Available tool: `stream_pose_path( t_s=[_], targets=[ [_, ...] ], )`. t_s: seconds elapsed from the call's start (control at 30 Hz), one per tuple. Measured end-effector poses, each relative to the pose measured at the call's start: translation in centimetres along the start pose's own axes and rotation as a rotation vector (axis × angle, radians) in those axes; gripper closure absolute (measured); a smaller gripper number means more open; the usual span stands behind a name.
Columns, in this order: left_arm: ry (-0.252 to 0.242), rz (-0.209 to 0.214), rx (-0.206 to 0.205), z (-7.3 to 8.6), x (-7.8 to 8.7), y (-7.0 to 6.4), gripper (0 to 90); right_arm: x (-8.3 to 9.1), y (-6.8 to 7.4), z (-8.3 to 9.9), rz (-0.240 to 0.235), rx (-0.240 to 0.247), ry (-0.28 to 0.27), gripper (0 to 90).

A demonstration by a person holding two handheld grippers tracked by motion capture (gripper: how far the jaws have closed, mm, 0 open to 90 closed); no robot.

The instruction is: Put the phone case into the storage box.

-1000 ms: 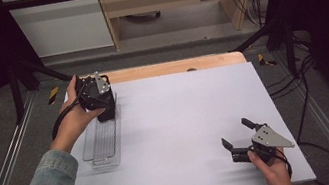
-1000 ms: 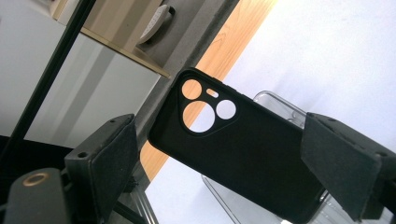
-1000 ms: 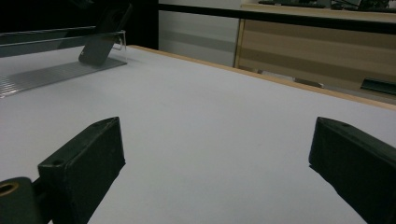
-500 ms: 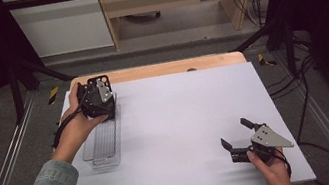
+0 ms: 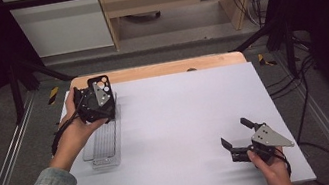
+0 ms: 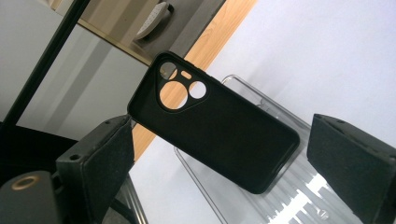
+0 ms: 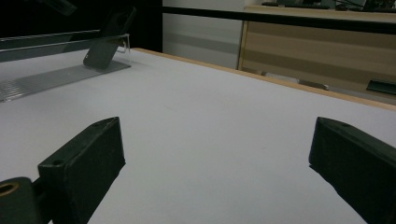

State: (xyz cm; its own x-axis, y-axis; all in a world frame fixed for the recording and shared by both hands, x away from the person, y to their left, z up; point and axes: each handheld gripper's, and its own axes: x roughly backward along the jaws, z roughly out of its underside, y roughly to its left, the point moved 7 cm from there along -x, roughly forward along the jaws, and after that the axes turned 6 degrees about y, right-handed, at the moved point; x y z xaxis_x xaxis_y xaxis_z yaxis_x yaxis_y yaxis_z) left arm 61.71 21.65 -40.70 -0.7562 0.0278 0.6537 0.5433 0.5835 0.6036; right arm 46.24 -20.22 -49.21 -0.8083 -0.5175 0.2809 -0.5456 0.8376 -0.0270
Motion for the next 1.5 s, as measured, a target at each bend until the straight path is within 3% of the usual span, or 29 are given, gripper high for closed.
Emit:
stream_pose_path(
  t_s=[0.07,0.6,0.7,0.93,1.1,1.5],
  targets=[
    [-0.019,0.010,0.024,0.0,0.1,-0.2,6.6,0.1,0.0,0.0,-0.001,-0.003,-0.003,3.8],
    [-0.058,0.005,0.089,0.0,0.9,-0.8,6.1,0.2,-0.2,-0.1,0.005,-0.007,-0.007,3.8],
    [-0.081,0.025,0.129,0.2,1.3,-1.3,5.4,0.2,0.0,-0.2,0.005,0.000,-0.007,3.8],
    [-0.103,0.044,0.145,0.4,2.0,-2.0,5.3,0.2,0.1,-0.2,0.007,0.002,-0.005,3.8],
    [-0.131,0.062,0.186,0.4,2.6,-2.1,5.1,0.2,0.1,-0.2,0.010,0.001,-0.004,3.8],
    [-0.160,0.093,0.216,-0.3,2.9,-2.9,4.8,0.2,0.0,-0.2,0.009,0.001,-0.007,3.8]
  ],
)
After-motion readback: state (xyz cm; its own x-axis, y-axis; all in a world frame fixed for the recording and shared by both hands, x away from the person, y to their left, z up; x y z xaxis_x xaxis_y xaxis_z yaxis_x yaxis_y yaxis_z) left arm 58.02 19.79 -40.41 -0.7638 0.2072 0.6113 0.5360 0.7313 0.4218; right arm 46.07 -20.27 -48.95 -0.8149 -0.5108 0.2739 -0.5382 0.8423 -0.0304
